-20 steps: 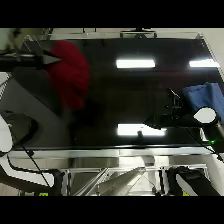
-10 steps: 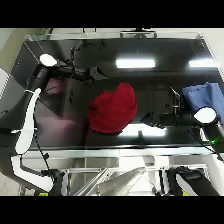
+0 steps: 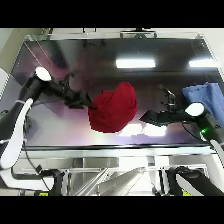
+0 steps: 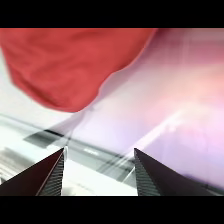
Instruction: Fold the shirts.
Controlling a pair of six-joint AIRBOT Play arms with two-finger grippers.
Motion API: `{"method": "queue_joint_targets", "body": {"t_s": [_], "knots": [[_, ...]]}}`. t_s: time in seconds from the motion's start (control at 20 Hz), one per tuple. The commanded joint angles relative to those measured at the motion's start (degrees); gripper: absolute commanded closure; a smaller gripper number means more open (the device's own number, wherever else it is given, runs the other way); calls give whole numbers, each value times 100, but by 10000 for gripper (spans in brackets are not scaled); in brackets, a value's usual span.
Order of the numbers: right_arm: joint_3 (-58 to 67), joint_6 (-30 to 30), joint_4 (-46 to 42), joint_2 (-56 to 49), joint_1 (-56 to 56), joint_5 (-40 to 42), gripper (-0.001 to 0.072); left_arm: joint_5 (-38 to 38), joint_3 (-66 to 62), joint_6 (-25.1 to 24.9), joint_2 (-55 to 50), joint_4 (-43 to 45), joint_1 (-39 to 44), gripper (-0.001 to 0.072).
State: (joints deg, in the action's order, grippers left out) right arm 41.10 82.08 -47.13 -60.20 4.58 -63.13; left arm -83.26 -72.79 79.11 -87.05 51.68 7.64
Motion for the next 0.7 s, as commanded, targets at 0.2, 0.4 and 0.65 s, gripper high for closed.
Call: {"method": "queue_joint_targets", "body": {"t_s": [0.2,0.4,0.65], "knots": [[-2,-981,1257,-1582,804,892,231,2155,2704,63,745,50,337,-1],[-2,-1543,1921,-2059,1082,1453,232,3062,2758,61,745,-81,603,17],[-2,-1646,2135,-2450,1394,1915,232,3300,2741,61,468,-92,673,17]]}}
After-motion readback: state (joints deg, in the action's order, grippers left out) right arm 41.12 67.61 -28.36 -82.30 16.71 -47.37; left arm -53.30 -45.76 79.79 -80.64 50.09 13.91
